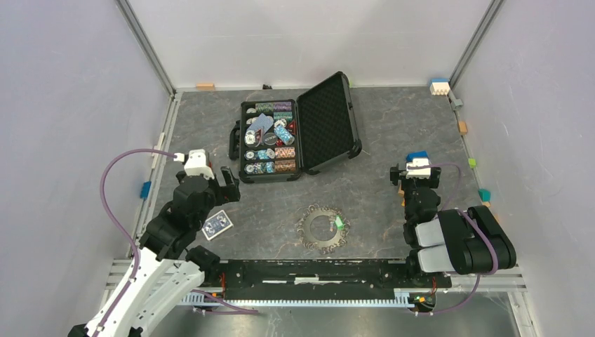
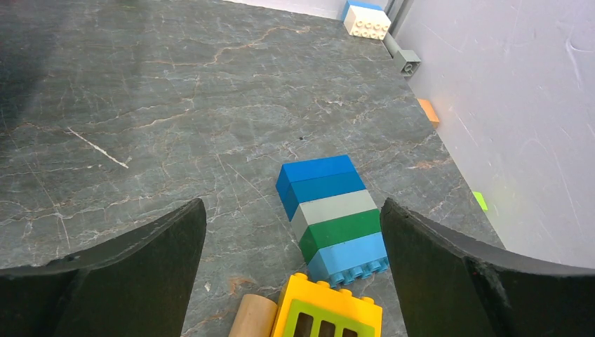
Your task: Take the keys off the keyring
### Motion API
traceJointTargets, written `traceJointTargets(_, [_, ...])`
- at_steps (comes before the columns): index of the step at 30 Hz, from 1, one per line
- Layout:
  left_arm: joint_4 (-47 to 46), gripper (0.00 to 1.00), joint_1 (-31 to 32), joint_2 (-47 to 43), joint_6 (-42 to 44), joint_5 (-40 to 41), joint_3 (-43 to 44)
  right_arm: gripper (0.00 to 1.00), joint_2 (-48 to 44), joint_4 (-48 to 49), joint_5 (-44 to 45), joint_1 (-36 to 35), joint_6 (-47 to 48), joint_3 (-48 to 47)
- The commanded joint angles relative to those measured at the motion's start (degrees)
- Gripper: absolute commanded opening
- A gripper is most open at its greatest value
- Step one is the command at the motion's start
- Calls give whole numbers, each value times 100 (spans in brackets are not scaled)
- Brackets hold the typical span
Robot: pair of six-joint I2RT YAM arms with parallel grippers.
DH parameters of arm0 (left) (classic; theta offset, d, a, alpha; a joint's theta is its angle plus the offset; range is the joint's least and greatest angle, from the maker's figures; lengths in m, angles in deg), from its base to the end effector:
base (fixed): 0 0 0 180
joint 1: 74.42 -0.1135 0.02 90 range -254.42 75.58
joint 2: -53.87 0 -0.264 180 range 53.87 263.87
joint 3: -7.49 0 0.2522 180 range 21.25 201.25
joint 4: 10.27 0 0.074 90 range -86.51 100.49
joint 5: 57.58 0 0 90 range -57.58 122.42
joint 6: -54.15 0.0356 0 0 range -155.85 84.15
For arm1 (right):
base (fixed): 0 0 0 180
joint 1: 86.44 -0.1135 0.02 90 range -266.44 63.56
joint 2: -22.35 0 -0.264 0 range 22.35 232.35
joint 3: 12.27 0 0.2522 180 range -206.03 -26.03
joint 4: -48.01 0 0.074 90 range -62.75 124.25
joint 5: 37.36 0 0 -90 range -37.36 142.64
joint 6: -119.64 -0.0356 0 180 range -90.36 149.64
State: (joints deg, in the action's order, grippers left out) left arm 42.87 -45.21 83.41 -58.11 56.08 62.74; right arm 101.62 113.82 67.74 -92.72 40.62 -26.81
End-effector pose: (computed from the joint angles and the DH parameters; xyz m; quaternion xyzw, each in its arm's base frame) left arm 0.1049 -0.0423 0.3040 -0.0556 0.8414 -0.0629 0.5339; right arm 0.1868 0.0112 0.1469 -0.0115 0.7005 -0.1210 0.7032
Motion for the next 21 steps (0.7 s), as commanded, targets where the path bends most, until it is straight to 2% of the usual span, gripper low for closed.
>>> traceJointTargets(1, [-178,100,-27,32,11,135,108,98,-12,164,-13,-11,9,548])
traceJointTargets(6, [-114,100,-34,135,-24,213,18,98,-4,159,-1,-5,9,544])
traceJointTargets(12, [105,100,-37,695,-68,209,187,98,-21,183,7,-8,9,553])
traceJointTargets(14, [113,100,-34,759,-91,209,201,98,-152,-22,472,-12,-171,479])
traceJointTargets(17, [91,100,-24,748,-186,297,189,98,-733,-1322,1153,-11,-448,128])
traceJointTargets(21, [-232,100,-23,800,-605,462,36,98,-1185,-4666,2018,-13,-1741,-1406])
